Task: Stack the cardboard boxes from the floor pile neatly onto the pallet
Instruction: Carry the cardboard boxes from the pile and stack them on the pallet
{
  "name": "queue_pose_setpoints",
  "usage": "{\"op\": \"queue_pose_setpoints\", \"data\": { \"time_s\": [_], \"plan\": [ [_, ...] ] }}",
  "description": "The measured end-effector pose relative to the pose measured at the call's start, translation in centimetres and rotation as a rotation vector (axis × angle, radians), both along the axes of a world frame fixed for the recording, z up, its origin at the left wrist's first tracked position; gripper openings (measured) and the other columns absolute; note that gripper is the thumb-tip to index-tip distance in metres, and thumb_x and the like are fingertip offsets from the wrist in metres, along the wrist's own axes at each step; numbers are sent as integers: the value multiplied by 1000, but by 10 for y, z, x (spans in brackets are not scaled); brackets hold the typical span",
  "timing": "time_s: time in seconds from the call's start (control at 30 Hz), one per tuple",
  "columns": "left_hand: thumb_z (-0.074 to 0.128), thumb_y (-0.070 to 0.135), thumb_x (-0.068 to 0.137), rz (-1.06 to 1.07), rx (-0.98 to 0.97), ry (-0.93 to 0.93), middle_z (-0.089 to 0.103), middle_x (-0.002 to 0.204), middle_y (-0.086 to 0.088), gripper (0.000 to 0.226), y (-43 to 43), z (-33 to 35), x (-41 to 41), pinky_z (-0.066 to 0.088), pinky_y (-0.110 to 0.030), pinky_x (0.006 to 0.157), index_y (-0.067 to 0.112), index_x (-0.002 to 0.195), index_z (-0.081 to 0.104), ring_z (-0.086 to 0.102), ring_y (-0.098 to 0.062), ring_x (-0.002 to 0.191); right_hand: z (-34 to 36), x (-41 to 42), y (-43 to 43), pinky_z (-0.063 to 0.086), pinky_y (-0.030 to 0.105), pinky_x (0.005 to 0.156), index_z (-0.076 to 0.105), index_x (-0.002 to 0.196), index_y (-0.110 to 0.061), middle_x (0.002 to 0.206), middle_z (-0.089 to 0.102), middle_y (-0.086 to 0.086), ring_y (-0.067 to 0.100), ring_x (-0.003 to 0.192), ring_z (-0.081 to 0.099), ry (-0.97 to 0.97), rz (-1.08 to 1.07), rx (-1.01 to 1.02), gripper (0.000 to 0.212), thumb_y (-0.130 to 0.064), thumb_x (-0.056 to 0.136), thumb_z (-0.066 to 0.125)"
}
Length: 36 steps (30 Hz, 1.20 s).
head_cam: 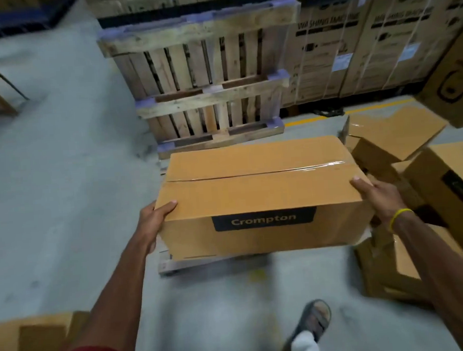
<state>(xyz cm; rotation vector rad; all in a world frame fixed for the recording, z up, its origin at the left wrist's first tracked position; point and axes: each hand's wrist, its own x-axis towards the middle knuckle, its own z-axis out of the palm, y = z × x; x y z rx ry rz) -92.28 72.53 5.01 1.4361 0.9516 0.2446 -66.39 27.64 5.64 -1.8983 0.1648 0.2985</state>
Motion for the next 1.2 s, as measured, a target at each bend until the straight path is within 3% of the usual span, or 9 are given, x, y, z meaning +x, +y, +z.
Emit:
{"op": "queue_pose_setpoints", "data": {
  "time_s": [0.13,0.27,0.47,0.6,0.7,0.8,0.93,1.07,1.2],
  "plan": [
    [81,26,88,27,16,27,78,110,-7,31,40,1,-67,57,-35,87,13,116,74,74,-25,100,-7,-48,46,54,48,99,72,122,-14,109,74,6,28,103,69,24,28,6,57,-54,81,73],
    [78,23,92,47,11,22,76,110,-5,32,76,-6,-94,54,-30,78,12,121,70,72,-20,96,-31,-60,88,55,45,98,71,123,-15,109,76,3,26,104,70,40,61,7,68,-62,74,75],
    [73,20,96,80,-29,67,75,114,-2,31,121,-38,-100,55,-33,89,16,126,67,71,-20,102,-68,-52,156,52,44,100,67,130,-18,115,73,0,27,110,66,83,124,28,80,-69,69,77],
    [72,21,97,103,-49,104,75,118,-2,26,164,-73,-90,55,-38,95,23,123,67,71,-22,107,-101,-43,208,47,35,91,64,134,-12,120,69,7,27,109,63,97,152,24,49,-41,95,65],
    [71,21,98,123,-53,103,74,120,-1,28,184,-97,-87,54,-39,95,26,125,65,70,-21,108,-123,-38,231,50,27,76,64,133,-11,118,68,9,15,89,62,113,171,25,43,-35,98,62],
    [71,22,98,155,-46,92,74,121,-1,20,209,-137,-86,53,-38,96,29,116,68,70,-22,110,-162,-26,261,49,16,60,64,133,-8,111,67,9,14,80,59,84,173,13,41,-31,99,62],
    [70,23,98,166,-6,35,75,119,1,19,245,-224,-81,53,-33,90,30,115,68,70,-18,105,-248,-19,303,52,38,90,65,133,-13,114,71,5,23,102,64,1,157,29,44,-37,96,64],
    [70,21,98,183,8,-32,76,118,2,26,270,-337,-85,54,-29,86,25,123,68,72,-14,103,-353,-18,329,51,34,91,63,134,-14,111,70,2,22,105,63,-68,155,37,41,-34,98,62],
    [70,20,97,199,25,-61,75,119,-1,26,283,-424,-91,53,-32,91,22,124,69,71,-18,106,-436,-25,338,49,43,94,59,138,-20,109,69,-5,20,105,62,-81,181,50,49,-44,96,62]
  ]
}}
